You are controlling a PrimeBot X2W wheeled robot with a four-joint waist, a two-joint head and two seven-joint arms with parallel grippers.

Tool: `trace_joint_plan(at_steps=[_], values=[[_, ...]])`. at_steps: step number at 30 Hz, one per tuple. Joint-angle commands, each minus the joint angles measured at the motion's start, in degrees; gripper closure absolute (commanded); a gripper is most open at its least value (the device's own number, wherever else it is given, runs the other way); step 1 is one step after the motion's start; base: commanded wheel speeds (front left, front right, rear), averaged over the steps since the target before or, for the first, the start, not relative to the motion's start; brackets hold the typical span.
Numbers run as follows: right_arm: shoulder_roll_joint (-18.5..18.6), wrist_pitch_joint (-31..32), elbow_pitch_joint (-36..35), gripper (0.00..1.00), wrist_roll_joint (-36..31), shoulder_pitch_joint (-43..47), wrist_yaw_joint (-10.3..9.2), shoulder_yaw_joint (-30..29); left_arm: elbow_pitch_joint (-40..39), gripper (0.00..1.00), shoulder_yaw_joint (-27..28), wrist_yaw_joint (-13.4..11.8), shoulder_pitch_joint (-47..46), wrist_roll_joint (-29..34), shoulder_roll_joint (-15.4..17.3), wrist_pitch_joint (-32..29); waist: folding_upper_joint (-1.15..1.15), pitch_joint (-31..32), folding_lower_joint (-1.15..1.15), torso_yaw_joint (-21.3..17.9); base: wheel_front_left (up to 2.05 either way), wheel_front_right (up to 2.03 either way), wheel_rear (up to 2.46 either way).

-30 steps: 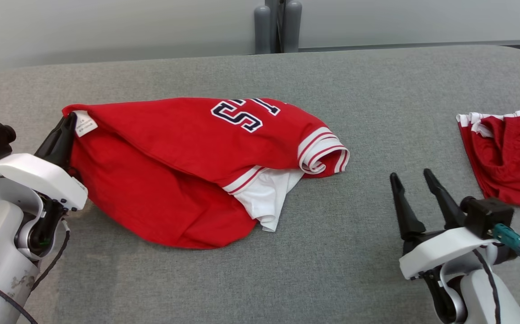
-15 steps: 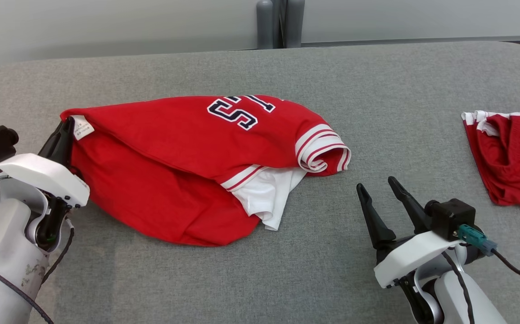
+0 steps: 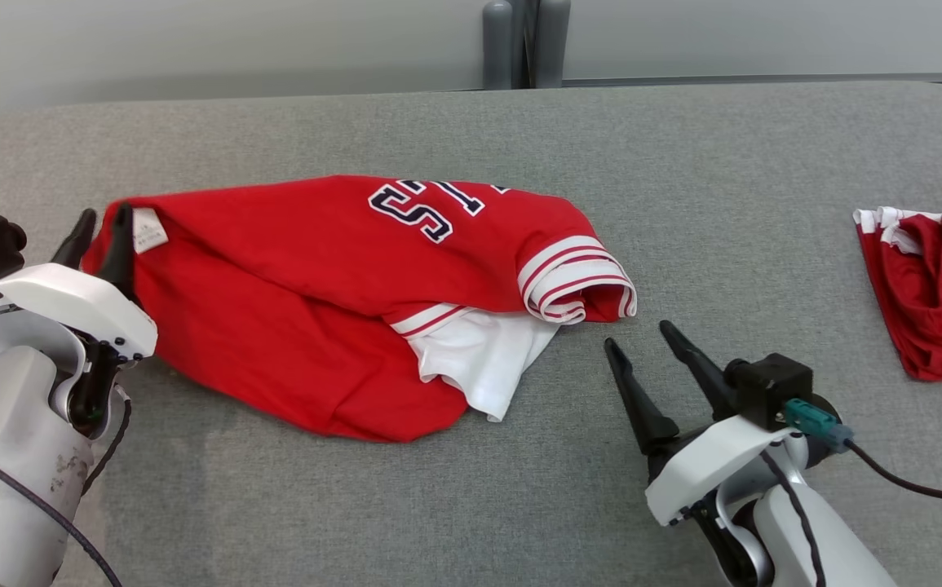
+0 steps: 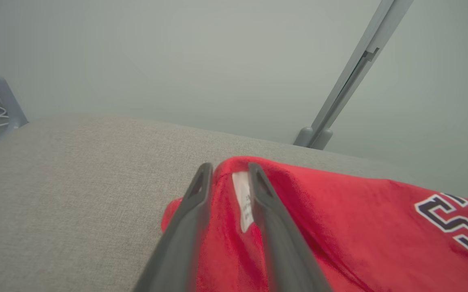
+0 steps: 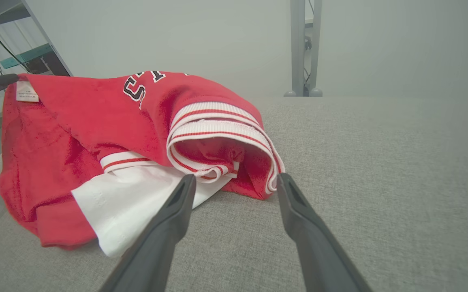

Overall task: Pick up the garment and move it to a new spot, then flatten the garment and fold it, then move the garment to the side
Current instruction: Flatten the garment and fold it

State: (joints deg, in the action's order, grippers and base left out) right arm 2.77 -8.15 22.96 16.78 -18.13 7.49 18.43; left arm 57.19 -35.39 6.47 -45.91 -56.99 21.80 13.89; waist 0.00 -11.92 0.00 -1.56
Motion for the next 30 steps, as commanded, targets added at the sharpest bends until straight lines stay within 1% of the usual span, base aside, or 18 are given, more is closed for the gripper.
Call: trace_joint_plan(at_steps=[1,5,8,13,17,19,24,25,29,30], values=[[0.2,0.1,0.3,0.00,0.3,-0.4,0.02,0.8,0.6,0.00,0.0,0.2,-0.8,-0.1,-0.1,0.2,0.00,0.0,0.00,0.4,0.00,0.00,0.00],[0.3,0.5,0.9,0.00,0.2,-0.5,0.02,3.3,2.1,0.00,-1.1,0.5,-1.0,0.2,-0.6,-0.8,0.00,0.4,0.00,1.8,0.00,0.00,0.00],[0.3,0.5,1.2,0.00,0.2,-0.7,0.02,5.7,1.3,0.00,-2.1,0.8,-1.0,0.9,-0.5,-0.6,0.00,0.8,0.00,3.0,0.00,0.00,0.00],[0.3,0.7,2.0,0.00,0.5,-0.9,0.02,9.4,-4.1,0.00,-1.9,1.0,1.9,1.2,-0.9,0.9,0.00,1.6,0.00,5.9,0.00,0.00,0.00],[0.3,0.9,3.8,0.00,-0.2,-2.2,0.02,11.8,-10.7,0.00,-0.8,0.9,5.5,2.4,-1.5,1.3,0.00,2.0,0.00,9.0,0.00,0.00,0.00],[0.3,0.8,5.1,0.00,-0.2,-3.2,0.01,12.1,-15.0,0.00,0.7,0.1,8.0,3.4,-2.4,1.3,0.00,2.0,0.00,10.9,0.00,0.00,0.00],[1.1,1.4,10.4,0.00,-4.9,-6.6,0.02,12.1,-25.6,0.00,4.7,-2.4,15.9,6.7,-4.2,1.4,0.00,2.0,0.00,14.5,0.00,0.00,0.00],[1.1,1.4,10.4,0.00,-4.9,-6.6,0.02,12.1,-25.6,0.00,4.7,-2.4,15.9,6.7,-4.2,1.4,0.00,2.0,0.00,14.5,0.00,0.00,0.00],[2.0,1.7,14.7,0.00,-10.0,-8.7,0.01,9.9,-32.2,0.00,6.5,-4.0,21.8,8.7,-5.8,1.4,0.00,2.1,0.00,16.7,0.00,0.00,0.00],[2.1,1.8,15.6,0.07,-11.2,-9.1,0.01,9.3,-33.5,0.00,6.9,-4.3,22.9,9.1,-6.1,1.4,0.00,2.2,0.00,17.1,0.00,0.00,0.00]])
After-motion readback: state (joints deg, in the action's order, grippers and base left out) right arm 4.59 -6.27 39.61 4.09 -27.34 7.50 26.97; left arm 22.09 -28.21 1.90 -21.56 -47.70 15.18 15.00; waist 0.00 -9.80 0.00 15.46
